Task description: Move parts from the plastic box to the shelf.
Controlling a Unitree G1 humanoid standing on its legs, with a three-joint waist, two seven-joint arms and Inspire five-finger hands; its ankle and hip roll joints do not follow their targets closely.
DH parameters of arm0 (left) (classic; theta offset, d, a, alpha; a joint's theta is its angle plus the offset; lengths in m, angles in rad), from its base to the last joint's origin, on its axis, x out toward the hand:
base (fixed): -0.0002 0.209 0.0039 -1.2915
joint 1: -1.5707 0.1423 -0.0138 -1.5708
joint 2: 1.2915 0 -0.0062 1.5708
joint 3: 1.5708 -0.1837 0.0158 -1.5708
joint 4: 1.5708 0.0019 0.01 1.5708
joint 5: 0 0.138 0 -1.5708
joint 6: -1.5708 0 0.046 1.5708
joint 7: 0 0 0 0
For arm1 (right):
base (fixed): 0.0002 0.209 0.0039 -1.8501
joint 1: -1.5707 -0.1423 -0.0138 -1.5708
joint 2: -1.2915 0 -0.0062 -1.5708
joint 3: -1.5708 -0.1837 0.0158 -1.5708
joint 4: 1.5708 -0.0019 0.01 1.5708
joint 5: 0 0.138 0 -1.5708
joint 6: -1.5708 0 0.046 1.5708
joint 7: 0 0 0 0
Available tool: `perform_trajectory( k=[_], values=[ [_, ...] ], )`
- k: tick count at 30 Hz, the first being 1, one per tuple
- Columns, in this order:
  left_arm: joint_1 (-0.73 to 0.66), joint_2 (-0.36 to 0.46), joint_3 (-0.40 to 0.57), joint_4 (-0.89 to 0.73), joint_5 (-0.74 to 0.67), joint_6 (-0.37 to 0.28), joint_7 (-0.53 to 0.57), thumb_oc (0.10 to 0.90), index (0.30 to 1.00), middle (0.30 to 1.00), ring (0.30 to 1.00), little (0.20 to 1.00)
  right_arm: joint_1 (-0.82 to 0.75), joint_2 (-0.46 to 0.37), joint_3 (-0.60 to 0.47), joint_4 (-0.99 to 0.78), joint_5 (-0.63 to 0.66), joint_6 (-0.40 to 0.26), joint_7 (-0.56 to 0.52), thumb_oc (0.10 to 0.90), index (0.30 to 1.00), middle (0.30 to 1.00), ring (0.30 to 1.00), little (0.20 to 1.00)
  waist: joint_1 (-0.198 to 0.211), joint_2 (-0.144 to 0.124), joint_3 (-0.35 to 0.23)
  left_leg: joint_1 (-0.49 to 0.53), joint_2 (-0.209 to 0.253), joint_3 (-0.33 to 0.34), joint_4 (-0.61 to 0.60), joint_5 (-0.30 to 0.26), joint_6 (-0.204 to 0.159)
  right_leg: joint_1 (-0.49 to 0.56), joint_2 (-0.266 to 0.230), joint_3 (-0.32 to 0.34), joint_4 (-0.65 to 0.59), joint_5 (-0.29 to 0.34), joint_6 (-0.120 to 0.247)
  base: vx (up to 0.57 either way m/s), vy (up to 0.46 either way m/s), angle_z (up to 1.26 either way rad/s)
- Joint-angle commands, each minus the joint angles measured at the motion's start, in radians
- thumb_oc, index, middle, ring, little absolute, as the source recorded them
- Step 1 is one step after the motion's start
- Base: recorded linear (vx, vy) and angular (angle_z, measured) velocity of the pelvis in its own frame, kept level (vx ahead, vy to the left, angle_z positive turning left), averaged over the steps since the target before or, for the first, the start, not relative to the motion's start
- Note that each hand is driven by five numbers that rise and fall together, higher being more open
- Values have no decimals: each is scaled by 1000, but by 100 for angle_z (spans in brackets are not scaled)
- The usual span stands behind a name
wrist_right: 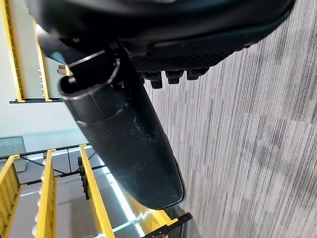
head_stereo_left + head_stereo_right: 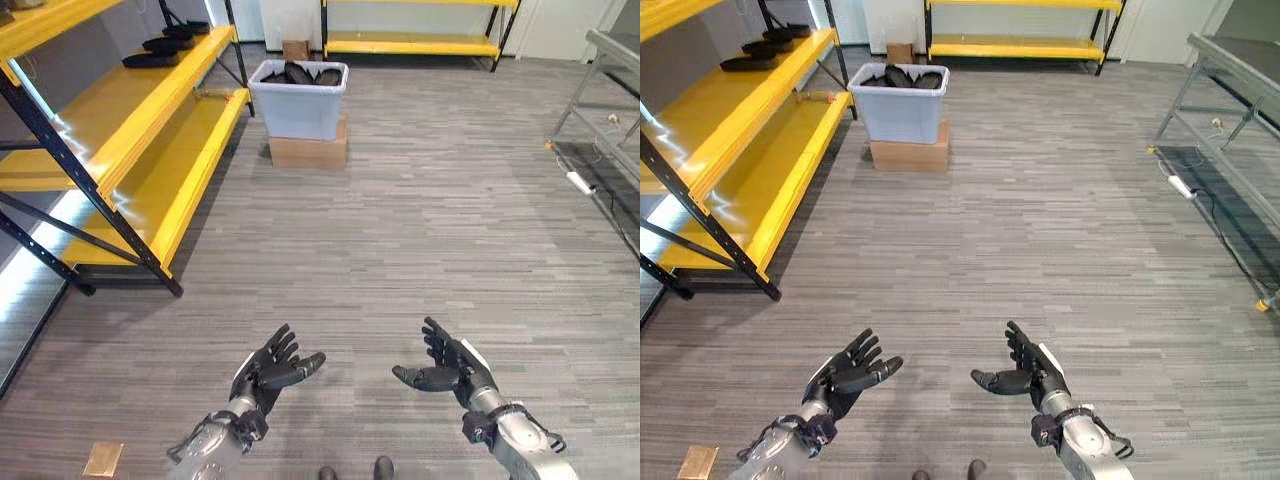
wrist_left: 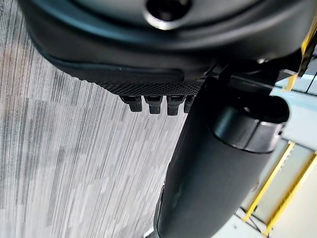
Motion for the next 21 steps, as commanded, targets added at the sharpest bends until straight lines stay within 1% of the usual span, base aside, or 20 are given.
perform_trajectory(
  k=[1, 2, 3, 4, 5, 6, 7, 8, 9, 10, 12, 13, 16, 17, 19, 21],
  values=[
    [-16, 18, 31, -81, 11, -83, -36, 900, 1000, 1000, 1000, 1000, -80, 0, -1, -94, -29, -148, 31, 900, 1000, 1000, 1000, 1000, 12, 12, -37, 55, 18, -49, -18, -73, -45, 21, -72, -39, 103, 177, 53, 134, 61, -37],
    [-12, 16, 29, -83, 8, -84, -37, 900, 1000, 1000, 1000, 1000, -76, -4, -1, -97, -36, -156, 36, 900, 1000, 1000, 1000, 1000, 6, 5, -32, 69, 9, -54, -18, -83, -47, 8, -63, -37, 60, 178, 56, 261, -74, -39],
    [-11, 20, 28, -93, -7, -71, -40, 900, 1000, 1000, 1000, 1000, -65, -17, -6, -103, -33, -175, 44, 900, 1000, 1000, 1000, 1000, -11, -2, -32, 88, 2, -78, -18, -94, -53, -15, -25, -16, -94, 177, 46, 351, -172, -21],
    [-15, 23, 24, -99, -26, -55, -40, 900, 1000, 1000, 1000, 1000, -59, -21, -13, -103, -32, -187, 48, 900, 1000, 1000, 1000, 1000, -24, -7, -30, 103, -1, -101, -18, -100, -60, -20, -13, 2, -221, 180, 43, 502, -280, 28],
    [-22, 17, 10, -100, -57, -44, -35, 900, 1000, 1000, 1000, 1000, -57, -19, -18, -91, -5, -199, 54, 900, 1000, 1000, 1000, 1000, -31, -10, -23, 129, 1, -125, -18, -111, -73, -32, -31, 12, -376, 218, 48, 400, -234, 50],
    [-22, 17, 7, -99, -55, -49, -35, 900, 1000, 1000, 1000, 1000, -56, -16, -20, -90, -1, -199, 55, 900, 1000, 1000, 1000, 1000, -32, -10, -22, 134, 2, -129, -18, -115, -75, -36, -36, 15, -406, 225, 50, 426, -242, 57],
    [-17, 17, -4, -101, -40, -68, -45, 900, 1000, 1000, 1000, 1000, -50, -12, -27, -90, 8, -200, 56, 900, 1000, 1000, 1000, 1000, -34, -9, -20, 147, 5, -137, -18, -125, -80, -55, -48, 23, -472, 238, 56, 330, -182, 26],
    [-10, 18, -11, -104, -32, -79, -61, 900, 1000, 1000, 1000, 1000, -38, -14, -37, -98, 12, -200, 58, 900, 1000, 1000, 1000, 1000, -37, -5, -18, 157, 11, -144, -18, -132, -85, -60, -48, 31, -508, 234, 57, 402, -209, 26],
    [-2, 16, -19, -112, -27, -83, -72, 900, 1000, 1000, 1000, 1000, -25, -21, -44, -106, 18, -200, 55, 900, 1000, 1000, 1000, 1000, -41, -6, -18, 165, 15, -152, -18, -137, -87, -45, -43, 46, -540, 221, 55, 477, -211, 47],
    [8, 12, -30, -126, -20, -82, -80, 900, 1000, 1000, 1000, 1000, -5, -30, -50, -117, 28, -200, 50, 900, 1000, 1000, 1000, 1000, -50, -11, -25, 175, 14, -166, -14, -148, -88, 3, -33, 78, -585, 217, 54, 439, -176, 64],
    [17, 3, -43, -134, -9, -80, -83, 900, 1000, 1000, 1000, 1000, 7, -28, -48, -126, 14, -191, 39, 900, 1000, 1000, 1000, 1000, -58, -20, -37, 181, 9, -173, 7, -168, -91, 39, -34, 106, -579, 225, 49, 509, -200, 98],
    [23, 2, -50, -136, -17, -70, -84, 900, 1000, 1000, 1000, 1000, 0, -27, -34, -124, 8, -187, 27, 900, 1000, 1000, 1000, 1000, -56, -23, -44, 193, 12, -163, 14, -184, -94, 45, -37, 97, -534, 225, 47, 562, -245, 77],
    [34, 2, -57, -144, -23, -58, -67, 900, 1000, 1000, 1000, 1000, -11, -37, -14, -130, 10, -172, 7, 900, 1000, 1000, 1000, 1000, -62, -21, -55, 205, 28, -153, 26, -196, -103, 57, -9, 98, -477, 184, 22, 461, -226, 36],
    [40, -1, -58, -143, -30, -57, -59, 900, 1000, 1000, 1000, 1000, -18, -50, -8, -128, 7, -168, 5, 900, 1000, 1000, 1000, 1000, -63, -20, -61, 201, 41, -141, 50, -196, -114, 74, 2, 92, -469, 160, 4, 424, -226, 12],
    [45, -1, -57, -148, -34, -56, -70, 900, 1000, 1000, 1000, 1000, -19, -61, -7, -135, 14, -165, 2, 900, 1000, 1000, 1000, 1000, -61, -19, -65, 192, 52, -135, 64, -182, -124, 84, 7, 86, -476, 151, -5, 306, -182, -9],
    [52, -1, -54, -155, -35, -58, -72, 900, 1000, 1000, 1000, 1000, -21, -70, -7, -136, 16, -166, -7, 900, 1000, 1000, 1000, 1000, -58, -16, -67, 171, 69, -129, 90, -140, -139, 97, 18, 82, -486, 139, -17, 220, -148, -3]
  ],
)
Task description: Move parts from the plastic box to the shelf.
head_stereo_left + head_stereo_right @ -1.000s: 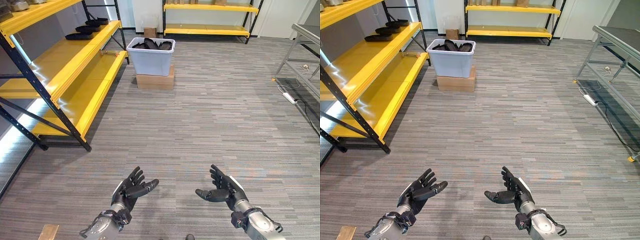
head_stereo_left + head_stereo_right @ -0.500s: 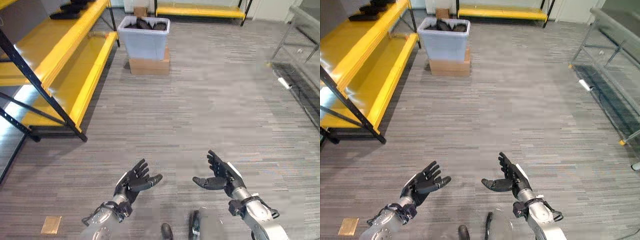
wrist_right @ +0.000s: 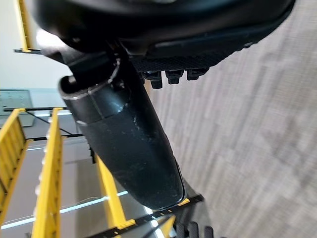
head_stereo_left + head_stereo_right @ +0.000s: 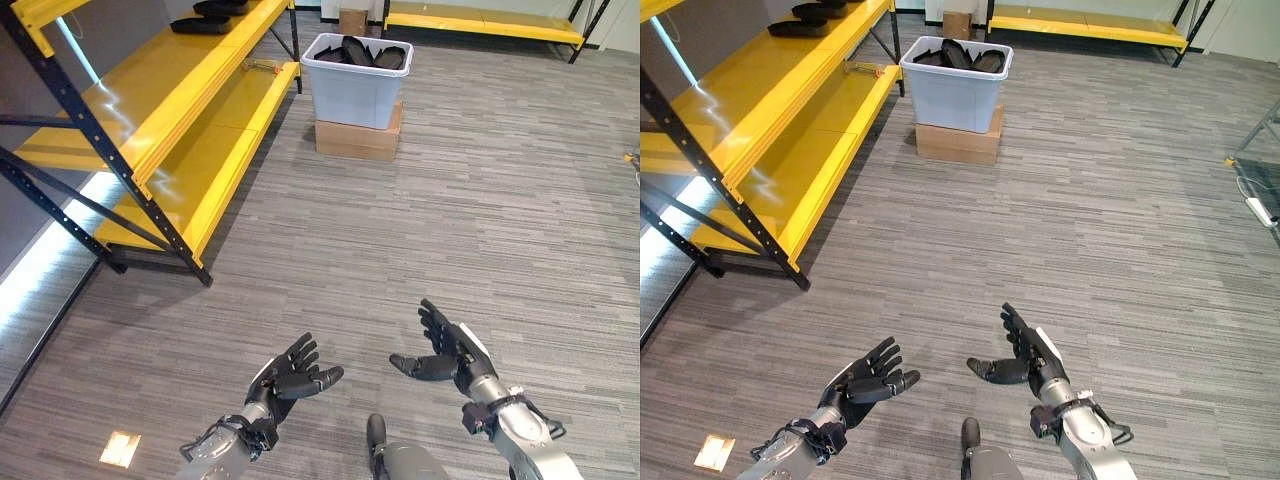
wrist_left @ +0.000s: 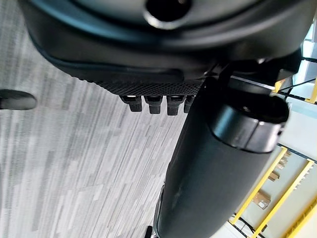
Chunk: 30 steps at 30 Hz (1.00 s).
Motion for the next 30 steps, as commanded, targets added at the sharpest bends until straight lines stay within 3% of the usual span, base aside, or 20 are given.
perform_trajectory(
  k=[1, 2, 12, 13, 14, 15, 17, 18, 20, 21, 24, 26, 30],
  values=[
    [-36, -2, 37, -133, -28, -71, -30, 900, 1000, 1000, 1000, 1000, -31, -26, -19, -91, 46, -91, -22, 900, 1000, 1000, 1000, 1000, -24, -10, -61, 16, 123, 15, -94, 47, -15, -43, -31, -10, -35, 26, 185, 252, -183, -6],
    [-36, -3, 37, -126, -33, -79, -17, 900, 1000, 1000, 1000, 1000, -31, -34, -20, -90, 50, -95, -30, 900, 1000, 1000, 1000, 1000, -24, -6, -63, -12, 138, 13, -61, 88, -28, -34, -20, -12, -33, 6, 169, 246, -182, -16],
    [-58, -20, 34, -105, -21, -122, -4, 900, 1000, 1000, 1000, 1000, -4, -46, -39, -102, 50, -105, -31, 900, 1000, 1000, 1000, 1000, -41, 1, -89, -92, 171, 17, 118, 209, -66, 7, 23, -10, -19, -79, 109, 156, -172, -11],
    [-71, -28, 25, -93, -14, -146, 9, 900, 1000, 1000, 1000, 1000, -1, -50, -41, -94, 53, -116, -29, 900, 1000, 1000, 1000, 1000, -49, -9, -92, -137, 168, 49, 310, 260, -84, 31, 34, -8, -15, -102, 77, 137, -257, -17],
    [-72, -30, 24, -91, -16, -151, 12, 900, 1000, 1000, 1000, 1000, -1, -51, -41, -93, 54, -117, -27, 900, 1000, 1000, 1000, 1000, -49, -8, -92, -145, 170, 50, 326, 262, -86, 33, 36, -8, -15, -103, 74, 172, -338, -7],
    [-81, -33, 19, -92, -24, -166, 34, 900, 1000, 1000, 1000, 1000, -8, -48, -35, -80, 40, -129, -14, 900, 1000, 1000, 1000, 1000, -50, -21, -84, -196, 183, 76, 514, 295, -99, 52, 36, -8, -13, -115, 49, 108, -238, -17],
    [-92, -37, 24, -87, -19, -163, 47, 900, 1000, 1000, 1000, 1000, -18, -40, -25, -62, 38, -135, -18, 900, 1000, 1000, 1000, 1000, -42, -44, -63, -325, 196, 87, 731, 270, -86, 82, 31, 6, -15, -114, 35, 105, -228, -13],
    [-95, -37, 27, -81, -19, -166, 48, 900, 1000, 1000, 1000, 1000, -25, -37, -20, -50, 39, -142, -21, 900, 1000, 1000, 1000, 1000, -35, -48, -53, -363, 195, 87, 756, 244, -73, 95, 31, 13, -17, -114, 38, 78, -105, -6],
    [-95, -33, 43, -80, -19, -167, 52, 900, 1000, 1000, 1000, 1000, -35, -34, -16, -40, 45, -147, -17, 900, 1000, 1000, 1000, 1000, -21, -49, -35, -402, 203, 104, 685, 196, -43, 122, 35, 25, -21, -120, 48, 97, -16, -15],
    [-90, -26, 61, -88, -25, -163, 56, 900, 1000, 1000, 1000, 1000, -39, -32, -19, -48, 44, -142, -5, 900, 1000, 1000, 1000, 1000, -15, -53, -25, -401, 217, 141, 524, 182, -28, 143, 37, 38, -26, -128, 59, 119, 57, -31],
    [-92, -27, 71, -104, -36, -153, 74, 900, 1000, 1000, 1000, 1000, -29, -40, -33, -75, 50, -127, 6, 900, 1000, 1000, 1000, 1000, -12, -47, -20, -390, 212, 166, 266, 218, -37, 174, 38, 43, -44, -135, 76, 152, 168, -32],
    [-81, -31, 88, -99, -32, -145, 60, 900, 1000, 1000, 1000, 1000, -8, -51, -35, -99, 58, -120, 23, 900, 1000, 1000, 1000, 1000, 18, -31, -26, -399, 198, 96, -150, 307, -67, 240, 46, 75, -83, -142, 108, 332, 250, -7],
    [-67, -37, 91, -89, -17, -137, 46, 900, 1000, 1000, 1000, 1000, 9, -58, -35, -113, 60, -130, 44, 900, 1000, 1000, 1000, 1000, 34, -32, -27, -470, 237, 58, -220, 327, -84, 257, 40, 90, -75, -150, 112, 204, 85, -46]
  ],
)
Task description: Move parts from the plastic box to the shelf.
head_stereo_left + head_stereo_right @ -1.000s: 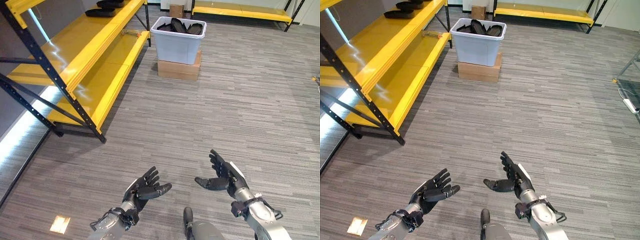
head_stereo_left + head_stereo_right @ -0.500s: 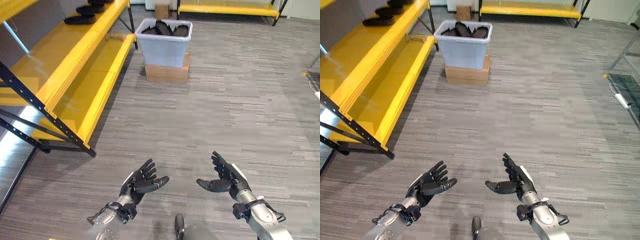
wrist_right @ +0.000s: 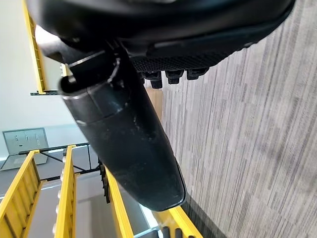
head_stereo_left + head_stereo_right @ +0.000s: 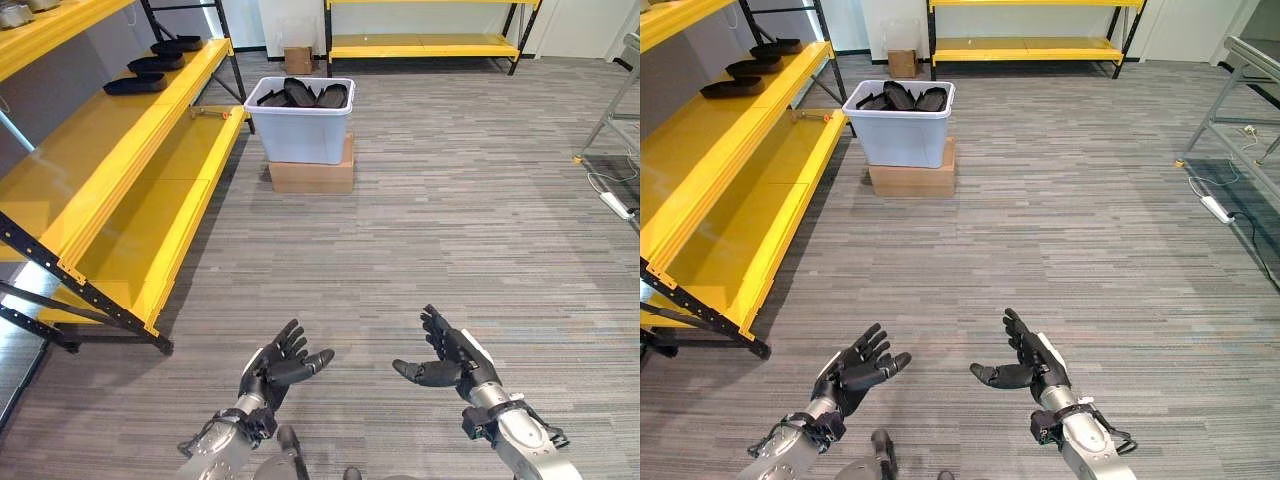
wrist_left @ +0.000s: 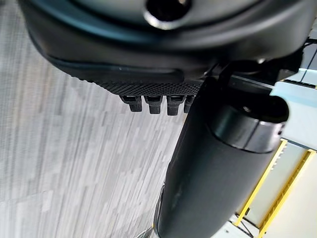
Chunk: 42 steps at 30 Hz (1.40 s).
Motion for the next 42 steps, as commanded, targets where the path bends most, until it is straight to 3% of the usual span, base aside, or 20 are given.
perform_trajectory(
  k=[1, 3, 5, 12, 18, 23, 30, 33, 34, 36, 37, 38, 39, 41, 42],
  values=[
    [-28, 8, 36, -108, -17, -73, -39, 900, 1000, 1000, 1000, 1000, -21, -36, -52, -133, 41, -113, 47, 900, 1000, 1000, 1000, 1000, 0, -7, -9, -5, 45, 23, 4, 101, -29, 21, -93, -21, 32, -26, 163, 216, 128, -55],
    [-33, 6, 40, -90, -18, -91, -37, 900, 1000, 1000, 1000, 1000, -24, -47, -48, -138, 56, -108, 54, 900, 1000, 1000, 1000, 1000, -4, -1, -2, 8, 48, 31, 4, 98, -29, 26, -100, -27, 63, -54, 164, 254, 177, -44],
    [-34, 8, 54, -85, -14, -109, -32, 900, 1000, 1000, 1000, 1000, -27, -53, -51, -139, 81, -99, 74, 900, 1000, 1000, 1000, 1000, -7, 23, -4, 46, 53, 32, 6, 101, -34, 17, -100, -32, 113, -84, 163, 348, 249, -46],
    [-49, 40, 67, -94, 13, -60, -95, 900, 1000, 1000, 1000, 1000, -23, -24, -65, -150, 88, -82, 42, 900, 1000, 1000, 1000, 1000, -12, 40, -29, 135, 4, 79, 22, 80, -10, 54, -120, -65, 142, -121, 181, 276, 169, -3],
    [-63, 81, 62, -103, 113, -89, -90, 900, 1000, 1000, 1000, 1000, -68, 14, -53, -168, 56, -105, -40, 900, 1000, 1000, 1000, 1000, 12, 35, -64, 162, -54, 70, 4, 53, 31, 51, -145, -82, 135, -98, 210, 234, 85, -8],
    [-80, 97, 77, -125, 142, -98, -102, 900, 1000, 1000, 1000, 1000, -115, 53, -47, -173, 50, -120, -100, 900, 1000, 1000, 1000, 1000, 32, 23, -77, 156, -89, 61, 4, 29, 68, 16, -157, -85, 197, -43, 238, 92, 83, 4],
    [-118, 87, 62, -128, 147, -66, -118, 900, 1000, 1000, 1000, 1000, -154, 87, -54, -178, 16, -110, -131, 900, 1000, 1000, 1000, 1000, 13, 10, -98, 210, -161, 45, 4, -40, 143, -107, -126, -35, 559, 154, 313, 95, 196, 11],
    [-126, 76, 52, -123, 154, -58, -123, 900, 1000, 1000, 1000, 1000, -166, 98, -48, -172, 10, -100, -141, 900, 1000, 1000, 1000, 1000, 21, 32, -95, 231, -165, 39, 4, -65, 161, -177, -150, -87, 791, 172, 313, 53, 183, 3],
    [-126, 74, 51, -123, 156, -57, -124, 900, 1000, 1000, 1000, 1000, -168, 100, -47, -170, 6, -100, -141, 900, 1000, 1000, 1000, 1000, 23, 35, -95, 235, -168, 37, 4, -68, 164, -190, -159, -97, 818, 170, 310, 70, 197, 8],
    [-114, 61, 45, -122, 153, -70, -109, 900, 1000, 1000, 1000, 1000, -186, 109, -21, -149, -11, -101, -129, 900, 1000, 1000, 1000, 1000, 34, 61, -83, 272, -163, 44, 4, -86, 172, -271, -220, -155, 922, 146, 287, 90, 194, -14],
    [-112, 58, 40, -119, 149, -81, -97, 900, 1000, 1000, 1000, 1000, -194, 108, -4, -143, -21, -106, -126, 900, 1000, 1000, 1000, 1000, 23, 68, -67, 296, -156, 47, 4, -95, 169, -349, -199, -164, 911, 143, 284, 127, 81, -78],
    [-111, 64, 37, -119, 141, -88, -101, 900, 1000, 1000, 1000, 1000, -188, 94, -3, -139, -9, -127, -112, 900, 1000, 1000, 1000, 1000, 7, 68, -51, 319, -150, 39, 4, -100, 151, -409, -179, -194, 786, 101, 270, 207, -117, -80],
    [-115, 74, 39, -126, 131, -69, -106, 900, 1000, 1000, 1000, 1000, -171, 81, -29, -140, 36, -136, -80, 900, 1000, 1000, 1000, 1000, -8, 43, -38, 352, -159, 25, 4, -119, 131, -408, -186, -244, 462, 128, 269, 249, -181, -40],
    [-113, 73, 31, -123, 130, -69, -87, 900, 1000, 1000, 1000, 1000, -151, 77, -51, -133, 57, -145, -61, 900, 1000, 1000, 1000, 1000, -27, 31, -26, 396, -159, 7, 4, -143, 105, -417, -188, -267, 151, 179, 278, 270, -156, 64],
    [-112, 69, 26, -119, 124, -73, -89, 900, 1000, 1000, 1000, 1000, -141, 76, -58, -136, 58, -146, -60, 900, 1000, 1000, 1000, 1000, -32, 34, -23, 408, -155, -2, 4, -150, 97, -429, -193, -259, 79, 186, 280, 235, -85, 73]
  ],
)
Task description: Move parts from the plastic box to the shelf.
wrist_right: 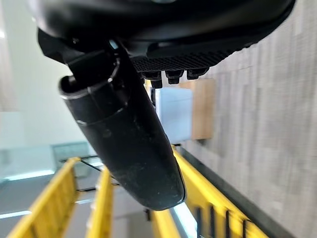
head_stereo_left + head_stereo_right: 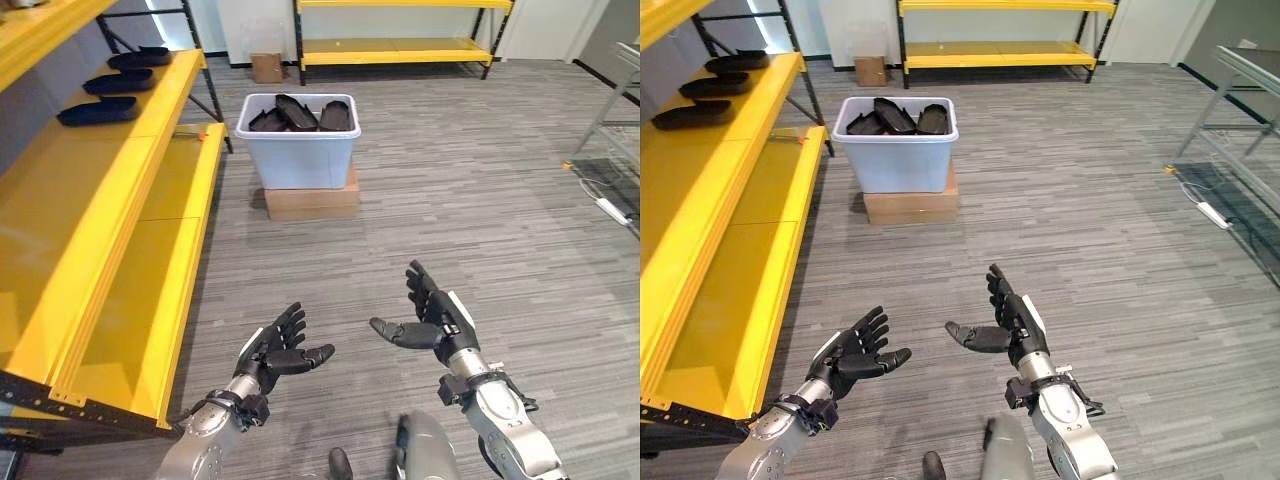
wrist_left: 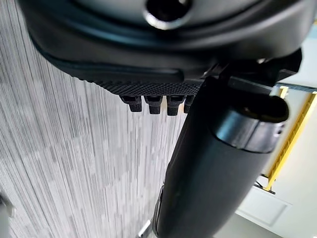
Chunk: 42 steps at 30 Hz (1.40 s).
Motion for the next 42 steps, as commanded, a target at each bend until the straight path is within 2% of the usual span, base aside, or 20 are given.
perform_trajectory(
  k=[1, 4, 7, 9, 11, 13, 18, 24, 29, 31, 32, 33, 34, 35, 37, 38, 39, 40, 41, 42],
  values=[
    [-21, -15, 20, -83, -11, -94, -12, 900, 1000, 1000, 1000, 1000, -113, -8, -101, -26, 46, -134, 16, 900, 1000, 1000, 1000, 1000, -3, 40, -28, 117, 77, -114, -46, -70, -140, 190, 30, 35, 10, 168, -5, 169, -49, 35],
    [-8, -16, -12, -69, -3, -116, -34, 900, 1000, 1000, 1000, 1000, -80, -3, -123, -32, 40, -144, -4, 900, 1000, 1000, 1000, 1000, -18, 46, -22, 146, 80, -132, -46, -90, -142, 191, 22, 99, -72, 191, 13, 240, -74, 49],
    [-4, -17, -14, -72, -4, -103, -43, 900, 1000, 1000, 1000, 1000, -63, -3, -126, -40, 40, -137, -14, 900, 1000, 1000, 1000, 1000, -23, 38, -30, 154, 74, -134, -46, -93, -138, 220, 31, 122, -72, 185, 20, 253, -95, 38],
    [-7, -21, -20, -76, -4, -87, -38, 900, 1000, 1000, 1000, 1000, -61, -4, -122, -41, 37, -131, -25, 900, 1000, 1000, 1000, 1000, -27, 37, -34, 163, 69, -147, -46, -98, -134, 231, 31, 147, -72, 205, 20, 317, -129, 26],
    [4, -12, -19, -89, 0, -67, -14, 900, 1000, 1000, 1000, 1000, -58, 0, -108, -48, 33, -122, -33, 900, 1000, 1000, 1000, 1000, -26, 31, -27, 180, 66, -147, -46, -109, -129, 248, 22, 140, -63, 243, 26, 439, -210, 37],
    [13, -5, -16, -93, -13, -58, -22, 900, 1000, 1000, 1000, 1000, -53, -2, -105, -54, 36, -124, -40, 900, 1000, 1000, 1000, 1000, -26, 28, -23, 184, 64, -152, -46, -112, -125, 254, 23, 144, -48, 247, 23, 307, -167, 15],
    [57, -8, -10, -114, -9, -52, -48, 900, 1000, 1000, 1000, 1000, -46, -6, -100, -46, 30, -131, -63, 900, 1000, 1000, 1000, 1000, -28, 29, -27, 215, 75, -144, -46, -129, -126, 279, 29, 145, 6, 220, 10, 309, -159, -1],
    [78, -10, 8, -125, -10, -93, 19, 900, 1000, 1000, 1000, 1000, -76, -28, -99, -31, 2, -149, -101, 900, 1000, 1000, 1000, 1000, -22, 37, -60, 243, 96, -114, -12, -141, -155, 333, 56, 108, 20, 174, -33, 329, -187, 3],
    [64, -26, 22, -141, -21, -104, 26, 900, 1000, 1000, 1000, 1000, -86, -55, -109, -50, -9, -165, -95, 900, 1000, 1000, 1000, 1000, -13, 40, -85, 177, 133, -121, 174, -4, -209, 400, 99, 113, -27, 138, -81, 208, -217, -2],
    [56, -28, 23, -138, -25, -107, 33, 900, 1000, 1000, 1000, 1000, -91, -60, -109, -50, -9, -166, -93, 900, 1000, 1000, 1000, 1000, -12, 41, -88, 167, 138, -122, 225, 27, -222, 407, 107, 105, -30, 130, -92, 100, -153, -12],
    [49, -30, 23, -136, -26, -108, 36, 900, 1000, 1000, 1000, 1000, -94, -64, -109, -49, -10, -166, -94, 900, 1000, 1000, 1000, 1000, -11, 40, -88, 147, 143, -115, 289, 63, -234, 414, 111, 100, -31, 123, -102, 164, -294, -14],
    [31, -38, 18, -132, -14, -115, 43, 900, 1000, 1000, 1000, 1000, -106, -72, -107, -34, -7, -175, -86, 900, 1000, 1000, 1000, 1000, -9, 33, -84, 82, 146, -92, 485, 113, -259, 439, 119, 85, -35, 100, -135, 192, -330, -10],
    [24, -39, 16, -131, -14, -115, 51, 900, 1000, 1000, 1000, 1000, -111, -74, -105, -28, -8, -181, -85, 900, 1000, 1000, 1000, 1000, -7, 28, -79, 48, 152, -74, 567, 126, -267, 454, 119, 81, -37, 88, -147, 206, -314, -5],
    [22, -40, 15, -130, -16, -113, 61, 900, 1000, 1000, 1000, 1000, -113, -74, -104, -25, -5, -182, -84, 900, 1000, 1000, 1000, 1000, -6, 27, -76, 32, 156, -66, 596, 132, -270, 461, 120, 79, -38, 82, -152, 134, -196, -5],
    [5, -43, 14, -111, -26, -112, 69, 900, 1000, 1000, 1000, 1000, -128, -71, -99, -17, 9, -176, -93, 900, 1000, 1000, 1000, 1000, -1, 6, -55, -74, 207, -8, 762, 112, -259, 502, 114, 78, -35, 62, -169, 146, -210, -2],
    [1, -45, 17, -106, -26, -115, 68, 900, 1000, 1000, 1000, 1000, -134, -70, -98, -13, 14, -180, -90, 900, 1000, 1000, 1000, 1000, 4, 8, -44, -111, 222, -2, 774, 82, -246, 520, 120, 85, -35, 56, -169, 215, -143, 14],
    [1, -45, 31, -105, -28, -117, 75, 900, 1000, 1000, 1000, 1000, -144, -62, -95, -15, 9, -181, -72, 900, 1000, 1000, 1000, 1000, 15, -1, -28, -152, 221, 25, 644, 32, -211, 544, 117, 110, -30, 44, -157, 167, -39, 18],
    [1, -45, 33, -105, -28, -119, 78, 900, 1000, 1000, 1000, 1000, -145, -61, -94, -15, 6, -181, -71, 900, 1000, 1000, 1000, 1000, 17, -3, -27, -151, 219, 31, 624, 27, -207, 546, 115, 113, -29, 43, -155, 215, 43, 12],
    [4, -48, 48, -112, -29, -135, 106, 900, 1000, 1000, 1000, 1000, -145, -63, -98, -31, -1, -165, -59, 900, 1000, 1000, 1000, 1000, 16, -3, -27, -145, 211, 56, 474, 20, -201, 556, 117, 126, -29, 37, -146, 110, 54, -32],
    [5, -48, 48, -112, -29, -135, 106, 900, 1000, 1000, 1000, 1000, -144, -63, -99, -31, -1, -165, -59, 900, 1000, 1000, 1000, 1000, 17, -5, -25, -139, 208, 58, 467, 23, -200, 558, 115, 127, -29, 37, -145, 247, 150, -32]
  ],
)
